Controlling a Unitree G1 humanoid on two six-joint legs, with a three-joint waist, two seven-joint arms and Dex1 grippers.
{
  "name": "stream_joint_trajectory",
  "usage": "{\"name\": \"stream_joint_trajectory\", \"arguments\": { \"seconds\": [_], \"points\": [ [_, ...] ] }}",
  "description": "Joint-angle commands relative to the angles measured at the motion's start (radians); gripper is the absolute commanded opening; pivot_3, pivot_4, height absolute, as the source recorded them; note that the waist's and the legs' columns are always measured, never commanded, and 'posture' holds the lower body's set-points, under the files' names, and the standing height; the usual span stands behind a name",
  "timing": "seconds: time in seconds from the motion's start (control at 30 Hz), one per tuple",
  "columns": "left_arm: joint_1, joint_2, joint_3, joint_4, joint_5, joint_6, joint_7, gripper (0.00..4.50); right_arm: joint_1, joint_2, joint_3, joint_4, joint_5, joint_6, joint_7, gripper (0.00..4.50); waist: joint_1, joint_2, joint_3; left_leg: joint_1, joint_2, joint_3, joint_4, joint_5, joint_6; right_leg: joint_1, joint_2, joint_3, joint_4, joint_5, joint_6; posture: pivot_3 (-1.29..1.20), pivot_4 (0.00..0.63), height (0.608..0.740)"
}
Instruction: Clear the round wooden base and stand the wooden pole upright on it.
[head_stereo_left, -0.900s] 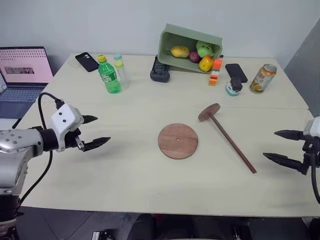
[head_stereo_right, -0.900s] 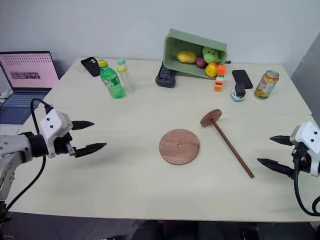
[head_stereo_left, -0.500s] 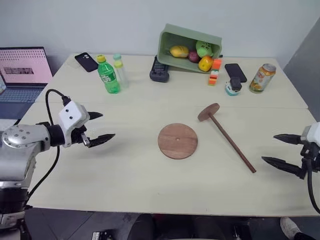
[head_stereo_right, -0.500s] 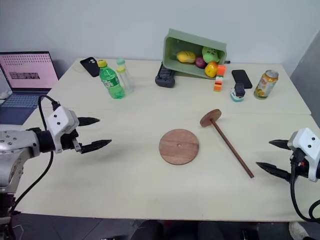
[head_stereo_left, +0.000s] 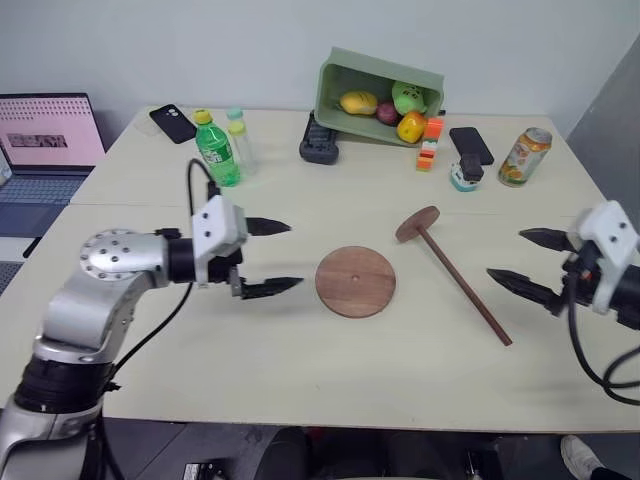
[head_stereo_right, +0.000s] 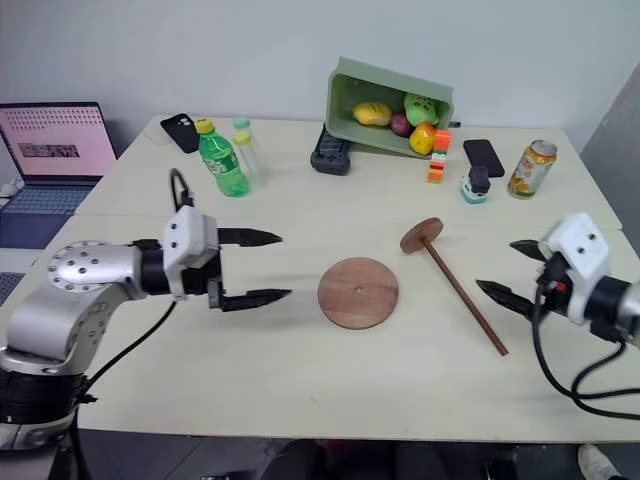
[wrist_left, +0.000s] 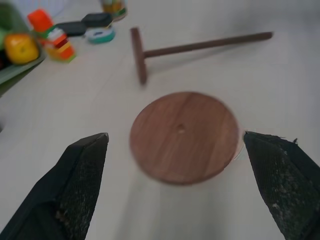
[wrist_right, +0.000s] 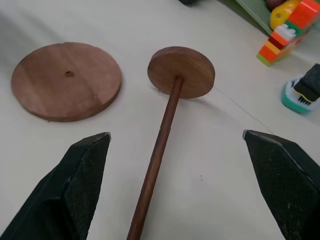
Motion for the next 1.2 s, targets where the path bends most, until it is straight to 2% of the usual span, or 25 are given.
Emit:
{"name": "stream_joint_trajectory", "arguments": {
  "seconds": [0.03,0.17,0.27,0.5,0.63,0.77,0.9,1.0,1.2],
  "points": [
    [-0.051,-0.048,-0.083,-0.006,0.045,-0.025,-0.004,4.50,-0.122,0.022,0.109,-0.022,0.036,0.182,-0.104,4.45,0.000,0.000,0.000,0.000,0.000,0.000,0.000,0.000,0.000,0.000,0.000,0.000,0.000,0.000,0.000,0.00,0.150,0.740],
    [-0.089,-0.115,-0.153,0.014,0.097,-0.069,0.007,4.50,-0.299,0.066,0.256,0.041,0.027,0.355,-0.173,4.45,-0.001,0.000,0.000,-0.001,0.000,0.000,0.000,0.000,0.000,-0.001,0.000,0.000,0.000,0.000,0.000,0.00,0.150,0.740],
    [-0.087,-0.157,-0.178,0.035,0.130,-0.101,0.025,4.50,-0.446,0.113,0.371,0.162,-0.009,0.456,-0.203,4.45,-0.003,0.000,0.000,-0.001,0.000,0.000,0.000,0.000,0.000,-0.001,0.000,0.000,0.000,0.000,0.000,0.00,0.150,0.740],
    [-0.032,-0.178,-0.192,0.028,0.194,-0.161,0.053,4.50,-0.705,0.180,0.630,0.492,-0.129,0.477,-0.155,4.45,-0.004,0.000,0.000,-0.004,0.000,0.001,0.001,0.000,0.000,-0.008,0.000,0.001,0.004,0.000,0.000,0.00,0.150,0.740],
    [0.017,-0.179,-0.181,-0.002,0.221,-0.160,0.100,4.50,-0.896,0.229,0.815,0.818,-0.245,0.380,-0.019,4.45,-0.005,0.000,0.000,-0.005,0.000,0.001,0.001,0.000,0.000,-0.010,-0.001,0.001,0.004,0.000,0.000,0.00,0.150,0.740],
    [0.050,-0.184,-0.180,-0.026,0.235,-0.161,0.131,4.50,-1.003,0.263,0.936,1.009,-0.322,0.314,0.137,4.45,-0.005,0.000,0.000,-0.005,0.000,0.001,0.001,0.000,0.000,-0.010,-0.001,0.000,0.004,0.000,0.000,0.00,0.150,0.740],
    [0.073,-0.190,-0.185,-0.052,0.239,-0.160,0.152,4.50,-1.071,0.308,0.982,1.170,-0.389,0.267,0.233,3.81,-0.003,0.000,0.000,-0.006,0.000,0.001,0.001,0.000,0.000,-0.011,-0.001,0.000,0.004,0.000,0.000,0.00,0.150,0.740],
    [0.095,-0.200,-0.172,-0.076,0.211,-0.151,0.159,4.50,-1.118,0.345,0.982,1.267,-0.423,0.246,0.292,3.08,-0.004,0.001,0.000,-0.006,0.000,0.001,0.001,0.000,0.000,-0.011,-0.002,0.000,0.005,0.000,0.000,0.00,0.150,0.740],
    [0.094,-0.217,-0.152,-0.085,0.163,-0.145,0.148,4.50,-1.141,0.375,0.966,1.339,-0.479,0.244,0.352,1.71,-0.005,0.001,0.000,-0.006,0.001,0.000,0.001,0.000,0.000,-0.011,-0.002,0.000,0.005,0.000,0.000,0.00,0.150,0.740]
  ]
}}
